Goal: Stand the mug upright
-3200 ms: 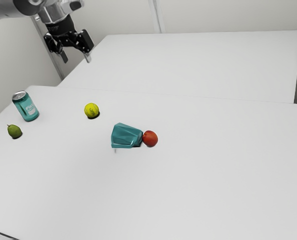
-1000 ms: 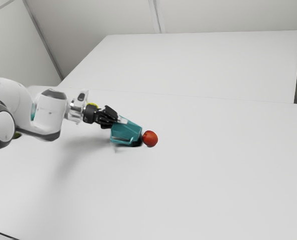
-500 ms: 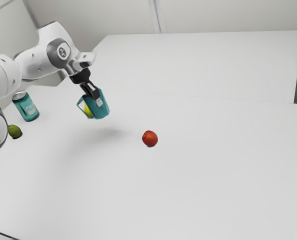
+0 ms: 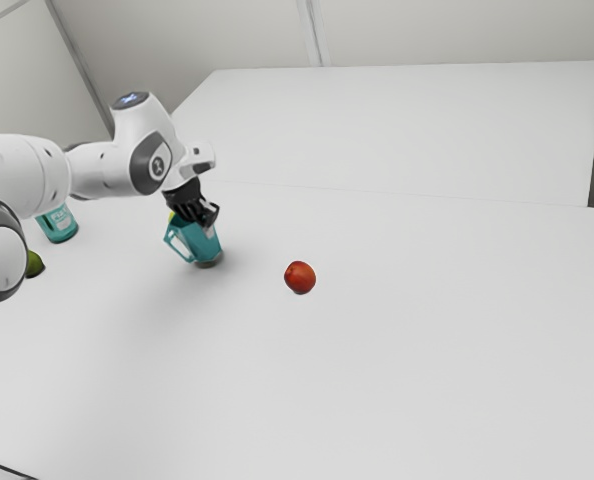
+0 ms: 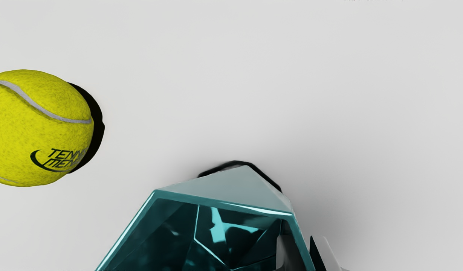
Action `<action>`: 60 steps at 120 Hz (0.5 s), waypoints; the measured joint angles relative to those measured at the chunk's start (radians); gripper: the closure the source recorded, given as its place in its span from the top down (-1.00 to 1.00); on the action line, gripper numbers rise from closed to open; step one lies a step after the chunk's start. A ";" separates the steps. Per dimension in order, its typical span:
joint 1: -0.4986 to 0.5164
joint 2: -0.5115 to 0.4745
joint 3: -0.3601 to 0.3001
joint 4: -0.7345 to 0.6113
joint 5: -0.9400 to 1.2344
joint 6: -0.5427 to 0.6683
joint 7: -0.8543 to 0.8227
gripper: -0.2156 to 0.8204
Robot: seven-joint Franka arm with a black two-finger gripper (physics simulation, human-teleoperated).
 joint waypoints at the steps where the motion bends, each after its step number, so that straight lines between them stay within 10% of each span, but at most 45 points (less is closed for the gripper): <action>1: 0.000 0.000 0.000 -0.001 0.000 0.002 -0.005 -0.91; 60: 0.001 -0.140 -0.025 0.050 -0.015 -0.076 -0.213 0.37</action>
